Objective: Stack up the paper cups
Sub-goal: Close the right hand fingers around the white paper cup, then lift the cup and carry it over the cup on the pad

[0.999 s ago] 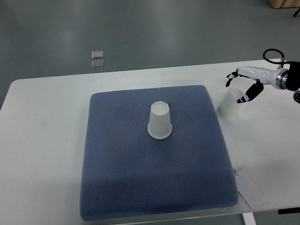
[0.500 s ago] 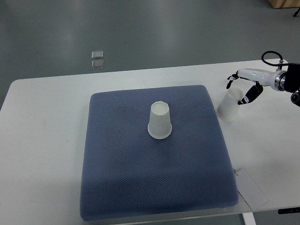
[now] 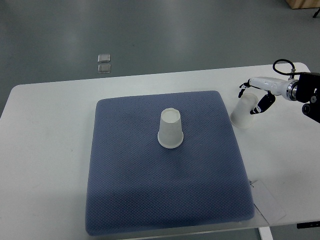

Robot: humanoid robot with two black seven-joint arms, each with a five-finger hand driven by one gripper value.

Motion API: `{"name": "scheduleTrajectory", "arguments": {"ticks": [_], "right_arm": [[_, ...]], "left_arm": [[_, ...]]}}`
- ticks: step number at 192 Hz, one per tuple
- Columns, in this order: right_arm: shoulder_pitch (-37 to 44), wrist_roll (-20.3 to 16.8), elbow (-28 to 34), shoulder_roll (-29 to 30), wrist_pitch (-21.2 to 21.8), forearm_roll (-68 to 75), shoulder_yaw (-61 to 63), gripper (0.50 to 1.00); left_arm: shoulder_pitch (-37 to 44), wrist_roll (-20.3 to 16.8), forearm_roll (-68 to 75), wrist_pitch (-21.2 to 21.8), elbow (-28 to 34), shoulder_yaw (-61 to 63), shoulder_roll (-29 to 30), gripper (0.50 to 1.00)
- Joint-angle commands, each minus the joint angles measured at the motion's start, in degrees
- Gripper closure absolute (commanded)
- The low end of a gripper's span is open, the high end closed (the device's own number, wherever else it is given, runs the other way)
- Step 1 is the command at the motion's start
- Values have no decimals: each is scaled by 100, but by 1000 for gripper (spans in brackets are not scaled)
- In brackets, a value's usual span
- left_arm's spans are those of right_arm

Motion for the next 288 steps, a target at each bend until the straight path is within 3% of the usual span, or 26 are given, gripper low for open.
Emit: {"name": "scheduleTrajectory", "arguments": {"ticks": [1,12,16,28,31,32,33,35,36,37,39,112,180,247,288], "right_arm": [[-13,0,-8,52,-20,9,-51,613],[-22,0,-17,69,-20,0,-60,638],[-22,9,-17,69,-11,0,-69,668],[-22,0,-17,87,-11,0,-122,809],[-13,0,-17,87,-20,0,-157,879],[-13,0,-17,87,-20,0,-157,879],[-13,-9,-17,78,-20,-8,-183,915],[-13,-9,-17,78,-20,-8,-183,916],[-13,-9,-17,78,-20,0,-201,952],[-13,-9,-17,78,-20,0,-201,953],[-4,-9,-17,78,-20,-8,-218,1000],[382,52,98,-247,-11,115,-157,1000],[1639,255,1372,-775,182,484,-122,1000],[1991,272,2901,-634,1377,694,801,1000],[2008,263,3191,-414,1712,721,801,1000]], "left_arm": [[0,0,1,0,0,0,0,500],[0,0,-7,0,0,0,0,500],[0,0,1,0,0,0,0,500],[0,0,1,0,0,0,0,500],[0,0,1,0,0,0,0,500],[0,0,1,0,0,0,0,500],[0,0,1,0,0,0,0,500],[0,0,1,0,0,0,0,500],[0,0,1,0,0,0,0,500],[0,0,1,0,0,0,0,500],[0,0,1,0,0,0,0,500],[0,0,1,0,0,0,0,500],[0,0,1,0,0,0,0,500],[0,0,1,0,0,0,0,500],[0,0,1,0,0,0,0,500]]}}
